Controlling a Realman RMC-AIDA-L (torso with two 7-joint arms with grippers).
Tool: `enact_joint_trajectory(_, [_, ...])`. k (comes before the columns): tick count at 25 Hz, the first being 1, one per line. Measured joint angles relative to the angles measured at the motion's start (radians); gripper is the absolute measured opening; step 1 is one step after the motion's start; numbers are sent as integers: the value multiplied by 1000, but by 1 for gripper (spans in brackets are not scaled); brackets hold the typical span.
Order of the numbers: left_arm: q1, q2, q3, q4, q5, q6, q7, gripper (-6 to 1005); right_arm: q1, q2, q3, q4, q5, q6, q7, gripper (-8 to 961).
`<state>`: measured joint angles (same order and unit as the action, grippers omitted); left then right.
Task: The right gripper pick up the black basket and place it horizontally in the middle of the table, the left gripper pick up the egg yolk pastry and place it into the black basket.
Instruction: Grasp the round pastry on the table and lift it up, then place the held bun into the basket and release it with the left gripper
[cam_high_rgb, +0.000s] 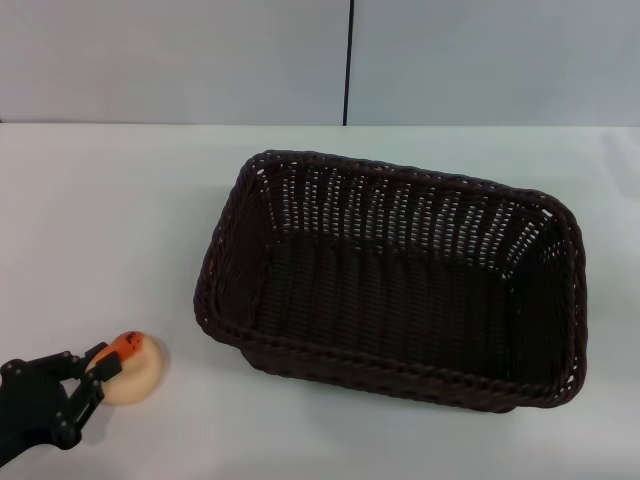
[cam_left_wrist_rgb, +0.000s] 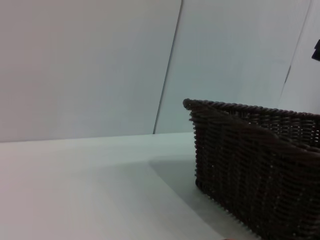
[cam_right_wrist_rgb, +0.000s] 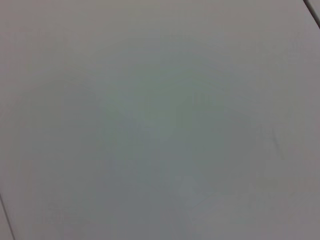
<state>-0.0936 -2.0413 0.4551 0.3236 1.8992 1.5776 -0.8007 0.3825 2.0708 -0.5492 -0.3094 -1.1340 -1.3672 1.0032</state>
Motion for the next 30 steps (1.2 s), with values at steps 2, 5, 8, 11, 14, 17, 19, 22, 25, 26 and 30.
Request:
enact_joint_trajectory(2, [0, -1, -3, 0, -1, 5, 0, 125, -1, 0, 0, 0, 0, 0, 0, 509])
enact_joint_trajectory(5, [0, -1, -18, 0, -8, 21, 0, 108, -4, 0, 0, 0, 0, 1, 0, 509])
enact_joint_trajectory(8, [-5, -3, -80, -3, -11, 61, 0, 92, -8, 1, 0, 0, 0, 1, 0, 509])
enact_joint_trajectory(11, [-25, -7, -169, -9, -11, 116, -5, 75, -9, 1, 0, 0, 0, 1, 0, 509])
enact_joint_trajectory(14, [-62, -15, -270, -24, -12, 187, -13, 63, -10, 1, 0, 9, 0, 1, 0, 509])
enact_joint_trajectory(17, [-113, -16, -347, -70, -13, 248, -14, 58, -10, 1, 0, 12, 0, -3, 0, 509])
enact_joint_trajectory(19, [-162, -16, -376, -105, -13, 273, -14, 57, -10, 1, 0, 12, 0, -5, 0, 508])
enact_joint_trajectory(22, [-226, -17, -365, -139, -3, 281, -14, 55, -9, 2, 0, 18, 1, -7, 0, 508])
enact_joint_trajectory(25, [-283, -19, -288, -154, 18, 267, -14, 53, -9, 1, 3, 21, 1, -8, 0, 508])
enact_joint_trajectory(26, [-291, -20, -269, -154, 20, 262, -13, 53, -10, 1, 9, 23, 2, -7, 0, 508])
enact_joint_trajectory(30, [-333, -27, -178, -160, 23, 227, -6, 53, -10, 1, 12, 26, 2, -5, 0, 509])
